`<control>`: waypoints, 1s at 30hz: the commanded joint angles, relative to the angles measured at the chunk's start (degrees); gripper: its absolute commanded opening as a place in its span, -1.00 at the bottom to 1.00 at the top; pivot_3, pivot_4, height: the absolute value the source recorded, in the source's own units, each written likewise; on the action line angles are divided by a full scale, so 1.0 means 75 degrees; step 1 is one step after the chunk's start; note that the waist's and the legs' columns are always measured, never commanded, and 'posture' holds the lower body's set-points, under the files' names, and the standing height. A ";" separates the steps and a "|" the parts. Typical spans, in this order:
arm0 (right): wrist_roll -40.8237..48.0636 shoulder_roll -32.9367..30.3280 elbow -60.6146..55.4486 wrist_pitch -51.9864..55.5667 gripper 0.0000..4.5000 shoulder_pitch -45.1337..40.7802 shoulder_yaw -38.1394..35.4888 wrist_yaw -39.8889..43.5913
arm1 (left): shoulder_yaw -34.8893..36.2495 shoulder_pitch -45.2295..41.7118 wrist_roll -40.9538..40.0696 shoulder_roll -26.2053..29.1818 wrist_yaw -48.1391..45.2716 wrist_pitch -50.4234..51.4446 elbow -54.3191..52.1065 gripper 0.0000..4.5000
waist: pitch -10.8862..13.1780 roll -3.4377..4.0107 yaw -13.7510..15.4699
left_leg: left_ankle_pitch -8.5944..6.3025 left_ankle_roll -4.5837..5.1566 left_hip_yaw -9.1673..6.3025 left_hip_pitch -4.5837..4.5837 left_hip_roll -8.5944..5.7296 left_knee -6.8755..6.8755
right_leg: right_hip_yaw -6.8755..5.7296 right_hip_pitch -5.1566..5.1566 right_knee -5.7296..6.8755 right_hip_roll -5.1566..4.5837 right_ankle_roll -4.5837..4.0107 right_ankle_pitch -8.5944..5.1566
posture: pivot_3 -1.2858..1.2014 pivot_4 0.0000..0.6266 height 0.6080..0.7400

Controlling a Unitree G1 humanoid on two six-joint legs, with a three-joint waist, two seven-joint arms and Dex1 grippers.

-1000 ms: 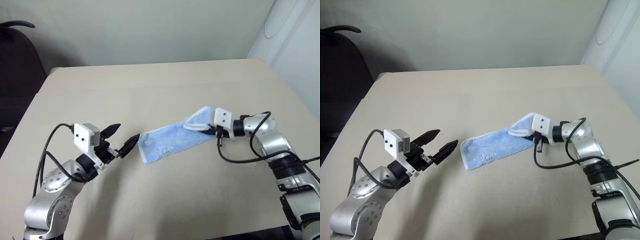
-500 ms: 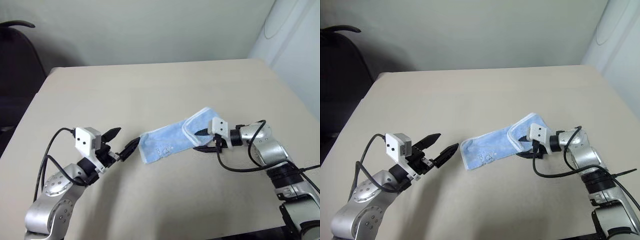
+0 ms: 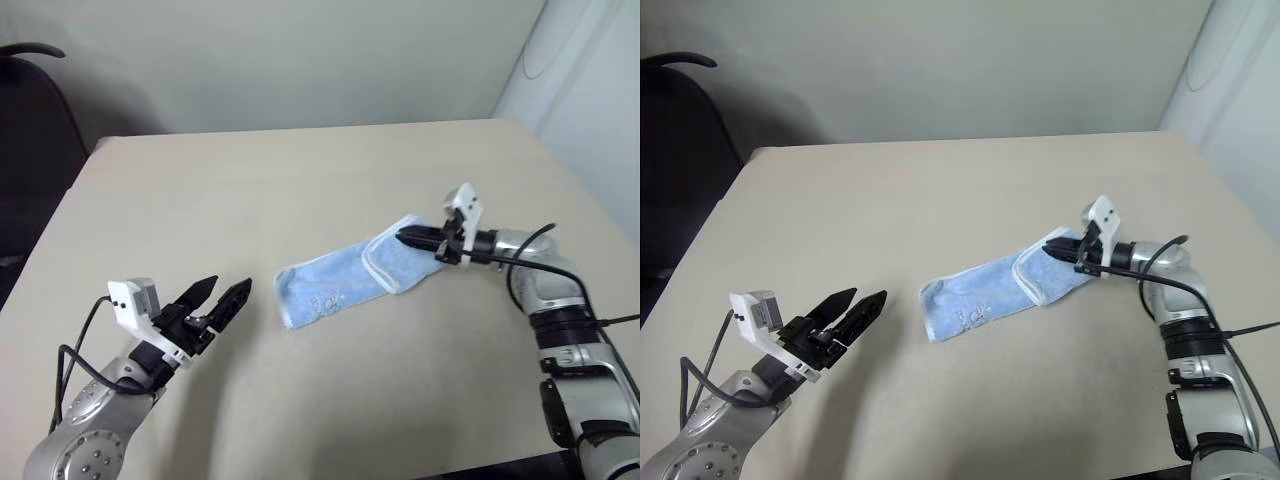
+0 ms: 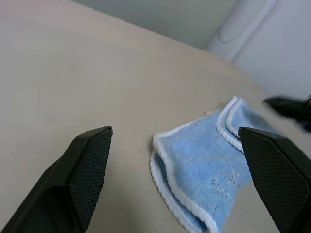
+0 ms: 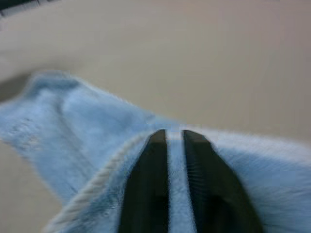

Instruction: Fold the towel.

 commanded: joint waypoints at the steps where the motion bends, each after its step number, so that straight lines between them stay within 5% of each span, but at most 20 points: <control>1: -0.0635 0.0274 0.1297 -0.1033 -0.99 -0.0180 0.0331 -0.0142 | 0.0036 0.0368 -0.0465 -0.0037 0.0331 0.0181 -0.0599 1.00 | 0.0000 0.0001 0.0018 | -0.0001 0.0000 0.0000 -0.0002 0.0000 0.0001 | 0.0000 0.0000 -0.0001 -0.0001 0.0000 0.0000 | 0.03 -0.52 1.00; 11: 0.0219 0.0511 0.1238 -0.1179 -0.99 -0.0672 -0.0674 -0.0062 | -0.0866 0.1023 -0.1985 0.0068 0.1581 0.0935 -0.1231 1.00 | 0.0007 0.0013 0.0023 | -0.0014 0.0016 -0.0001 0.0015 0.0000 0.0003 | 0.0000 0.0020 0.0000 -0.0001 -0.0006 0.0002 | 0.03 -0.52 1.00; 30: 0.0704 0.0535 0.0143 -0.0836 -0.99 -0.0592 -0.1358 -0.0568 | -0.2423 -0.1640 -0.3047 -0.0086 0.4001 0.2133 0.1509 1.00 | 0.0014 0.0027 0.0148 | 0.0022 -0.0046 -0.0003 0.0071 -0.0010 -0.0001 | 0.0000 0.0075 0.0005 -0.0008 -0.0009 0.0002 | 0.03 -0.52 1.00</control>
